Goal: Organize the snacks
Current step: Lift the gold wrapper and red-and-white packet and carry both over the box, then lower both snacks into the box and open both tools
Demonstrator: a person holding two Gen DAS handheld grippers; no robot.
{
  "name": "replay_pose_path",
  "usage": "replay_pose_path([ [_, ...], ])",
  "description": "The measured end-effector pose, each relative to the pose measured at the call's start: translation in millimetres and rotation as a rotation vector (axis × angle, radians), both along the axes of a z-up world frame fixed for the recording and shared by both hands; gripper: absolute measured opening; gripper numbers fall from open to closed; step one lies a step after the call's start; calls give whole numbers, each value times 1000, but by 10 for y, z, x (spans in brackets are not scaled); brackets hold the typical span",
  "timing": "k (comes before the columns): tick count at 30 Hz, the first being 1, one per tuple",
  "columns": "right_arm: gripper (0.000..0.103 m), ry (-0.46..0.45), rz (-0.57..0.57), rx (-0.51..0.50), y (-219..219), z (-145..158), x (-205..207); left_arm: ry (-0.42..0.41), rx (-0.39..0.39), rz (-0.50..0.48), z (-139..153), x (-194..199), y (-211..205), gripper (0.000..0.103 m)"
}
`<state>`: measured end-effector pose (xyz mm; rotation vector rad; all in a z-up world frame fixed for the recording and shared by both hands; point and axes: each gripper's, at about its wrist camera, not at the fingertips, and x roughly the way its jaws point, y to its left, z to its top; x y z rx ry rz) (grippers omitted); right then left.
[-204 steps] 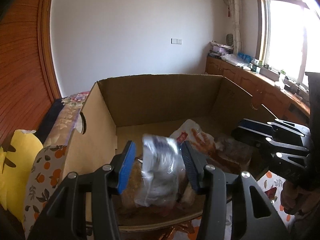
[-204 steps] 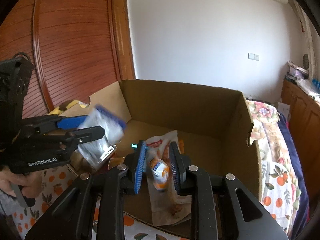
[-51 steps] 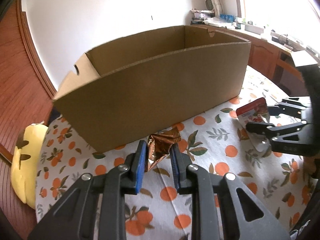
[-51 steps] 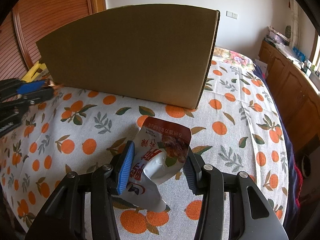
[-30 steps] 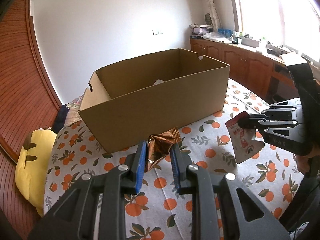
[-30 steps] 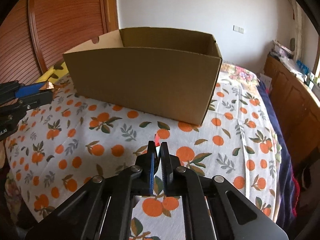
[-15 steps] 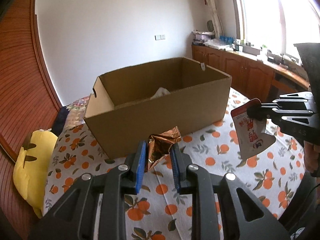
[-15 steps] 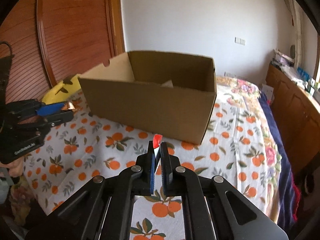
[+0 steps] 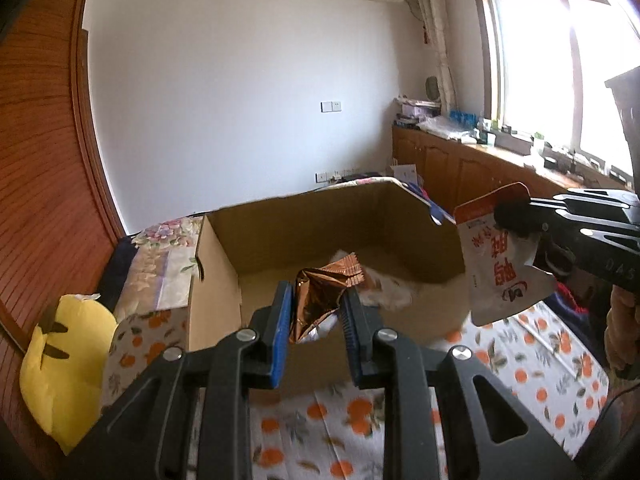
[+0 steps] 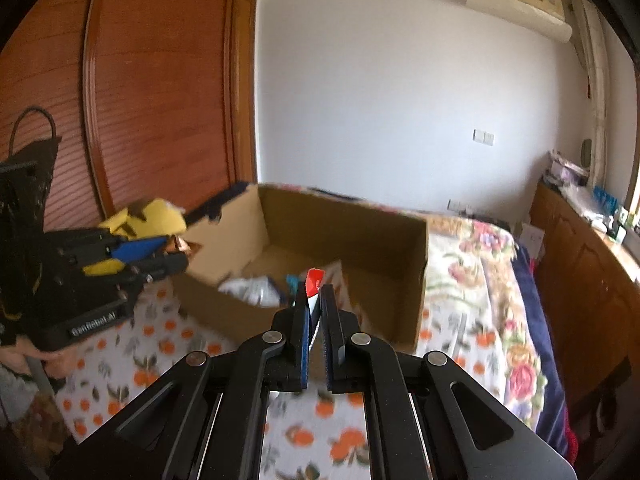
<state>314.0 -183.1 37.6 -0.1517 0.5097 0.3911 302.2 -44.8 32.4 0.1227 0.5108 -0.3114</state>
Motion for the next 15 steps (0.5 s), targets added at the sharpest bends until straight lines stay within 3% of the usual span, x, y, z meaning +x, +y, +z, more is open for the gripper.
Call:
replay_pose_path([
  [7, 3, -14, 4, 12, 100, -12, 526, 15, -26, 19, -63, 498, 39, 22],
  [15, 3, 52, -18, 27, 78, -425, 954, 75, -9, 28, -382, 818, -24, 22],
])
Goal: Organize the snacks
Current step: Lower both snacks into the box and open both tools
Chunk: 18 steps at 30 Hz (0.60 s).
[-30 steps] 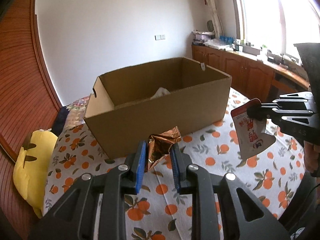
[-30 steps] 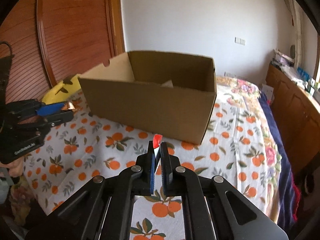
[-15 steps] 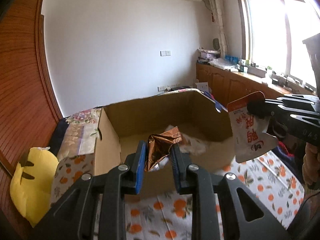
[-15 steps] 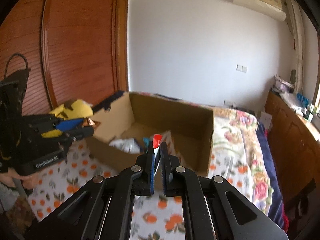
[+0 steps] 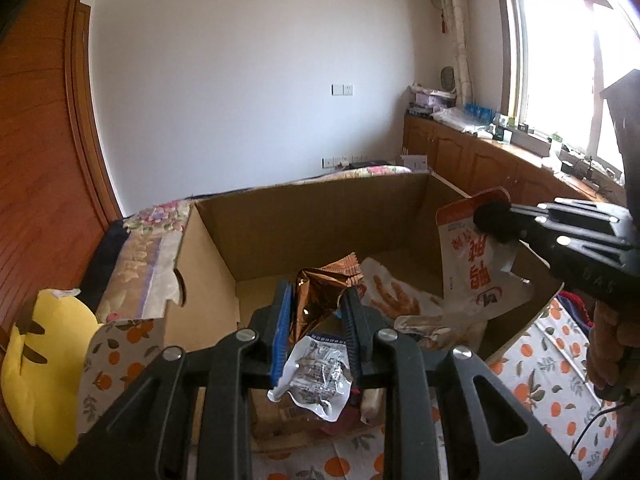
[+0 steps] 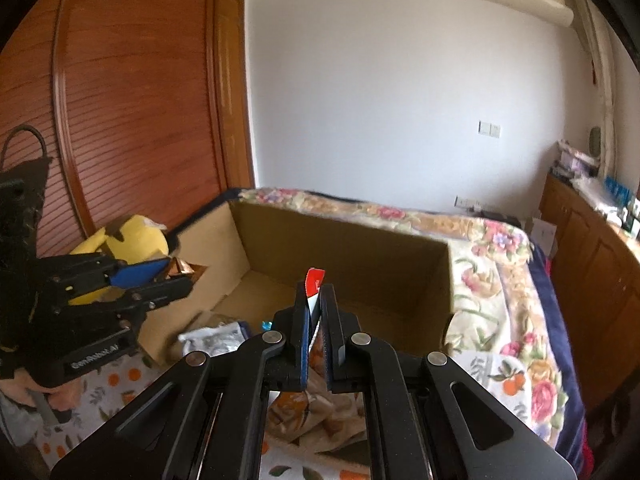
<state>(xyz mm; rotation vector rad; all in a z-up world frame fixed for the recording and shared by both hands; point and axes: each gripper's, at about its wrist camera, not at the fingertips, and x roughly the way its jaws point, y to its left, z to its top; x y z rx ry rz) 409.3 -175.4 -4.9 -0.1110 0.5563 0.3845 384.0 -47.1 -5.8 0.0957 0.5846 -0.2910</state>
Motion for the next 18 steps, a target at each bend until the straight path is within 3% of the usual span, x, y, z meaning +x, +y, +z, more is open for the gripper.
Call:
replay_pose_path([
  [9, 5, 79, -1, 2, -14, -313, 85, 35, 15, -2, -141, 41, -102, 27],
  [18, 14, 96, 10, 1, -3, -273, -71, 32, 30, 9, -93, -144, -127, 28],
])
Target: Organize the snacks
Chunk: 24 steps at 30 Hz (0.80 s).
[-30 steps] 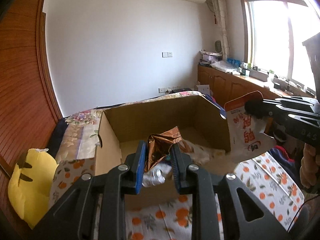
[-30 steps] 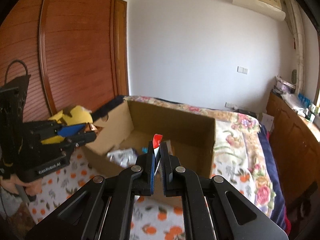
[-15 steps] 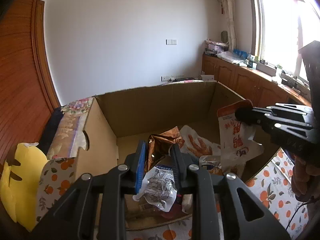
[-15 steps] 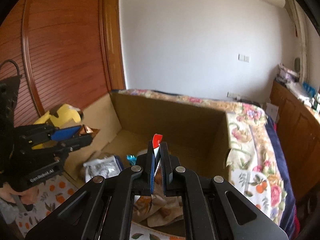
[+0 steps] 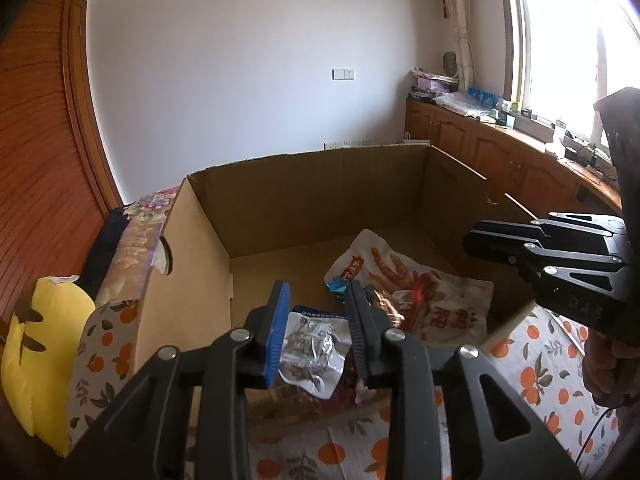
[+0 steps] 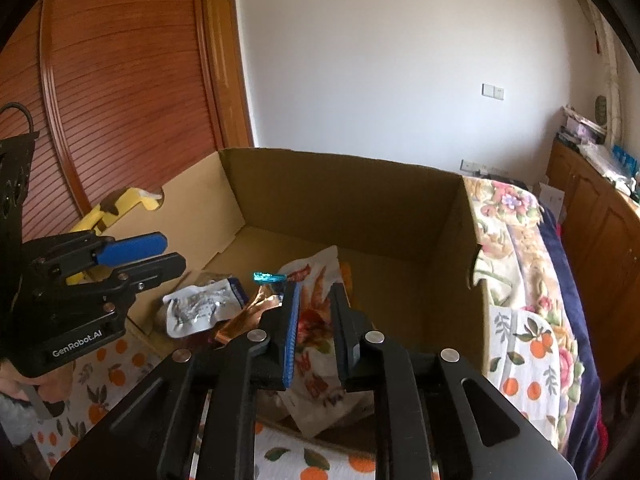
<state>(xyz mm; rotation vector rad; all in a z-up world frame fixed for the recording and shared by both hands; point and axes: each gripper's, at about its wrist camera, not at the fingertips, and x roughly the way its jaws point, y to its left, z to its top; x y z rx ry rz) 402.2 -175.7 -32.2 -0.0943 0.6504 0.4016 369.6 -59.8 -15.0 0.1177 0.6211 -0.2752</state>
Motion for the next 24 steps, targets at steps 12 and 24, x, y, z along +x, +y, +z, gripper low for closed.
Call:
replay_pose_path([
  [12, 14, -41, -25, 6, -85, 315, -653, -50, 2, 22, 326, -599, 95, 29],
  [24, 26, -80, -84, 24, -134, 389, -1544, -95, 25, 42, 430, -1445, 98, 38],
])
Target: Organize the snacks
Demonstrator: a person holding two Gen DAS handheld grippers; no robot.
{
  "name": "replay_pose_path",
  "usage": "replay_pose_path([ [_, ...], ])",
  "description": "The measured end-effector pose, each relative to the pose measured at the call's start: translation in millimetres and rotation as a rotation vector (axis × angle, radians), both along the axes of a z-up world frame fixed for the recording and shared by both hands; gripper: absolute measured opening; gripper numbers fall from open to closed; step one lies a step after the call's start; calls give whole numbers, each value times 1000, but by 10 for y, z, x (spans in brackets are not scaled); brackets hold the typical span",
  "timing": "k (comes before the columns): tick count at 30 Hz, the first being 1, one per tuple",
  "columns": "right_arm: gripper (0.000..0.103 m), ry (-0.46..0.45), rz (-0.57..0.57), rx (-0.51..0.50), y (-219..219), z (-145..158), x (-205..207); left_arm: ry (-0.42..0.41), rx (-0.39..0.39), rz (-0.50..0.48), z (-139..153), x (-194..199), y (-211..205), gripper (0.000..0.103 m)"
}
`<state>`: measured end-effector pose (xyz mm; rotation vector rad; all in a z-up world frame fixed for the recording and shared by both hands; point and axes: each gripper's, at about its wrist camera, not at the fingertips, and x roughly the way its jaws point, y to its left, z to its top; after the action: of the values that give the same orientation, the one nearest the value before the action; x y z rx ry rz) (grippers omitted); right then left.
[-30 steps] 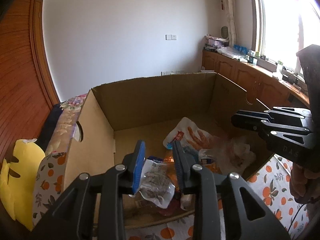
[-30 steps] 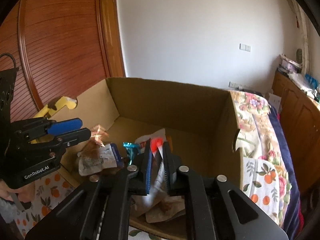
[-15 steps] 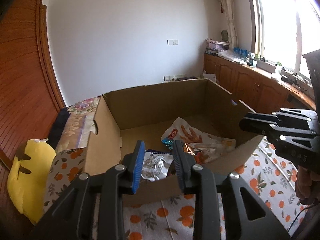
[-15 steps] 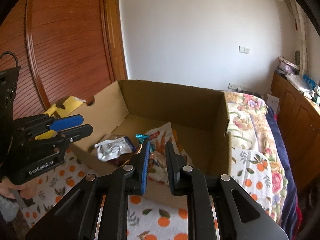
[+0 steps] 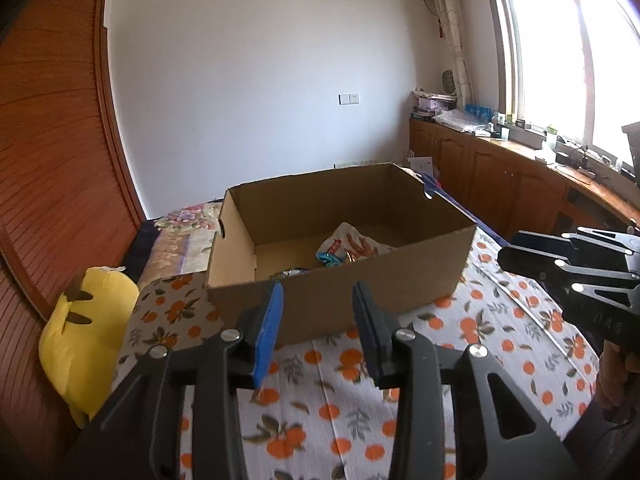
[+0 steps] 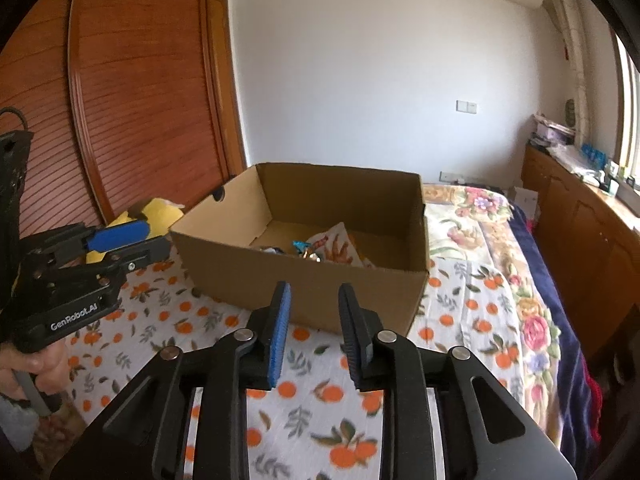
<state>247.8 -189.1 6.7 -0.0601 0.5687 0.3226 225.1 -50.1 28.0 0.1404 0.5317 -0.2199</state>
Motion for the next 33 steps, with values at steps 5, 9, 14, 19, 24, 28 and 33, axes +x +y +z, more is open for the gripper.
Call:
replay_pose_path([
  [5, 41, -12, -39, 0, -40, -7, -259, -5, 6, 24, -20, -288, 21, 41],
  [9, 55, -32, -72, -5, -65, 12, -437, -29, 27, 56, -12, -525, 23, 43],
  [14, 76, -58, -114, -5, -99, 38, -661, -26, 0, 78, 4, -782, 90, 49],
  [19, 91, -89, -133, -19, -82, 45, -864, -40, 12, 112, 12, -1016, 140, 52],
  [24, 103, -96, -139, -9, -72, 55, -982, -90, 5, 132, 73, -1210, 214, 67],
  [28, 103, -104, -145, -15, -48, 70, -1087, -111, -6, 150, 120, -1322, 257, 71],
  [33, 103, -103, -153, -20, -25, 56, -1160, -119, -1, 160, 97, -1382, 250, 75],
])
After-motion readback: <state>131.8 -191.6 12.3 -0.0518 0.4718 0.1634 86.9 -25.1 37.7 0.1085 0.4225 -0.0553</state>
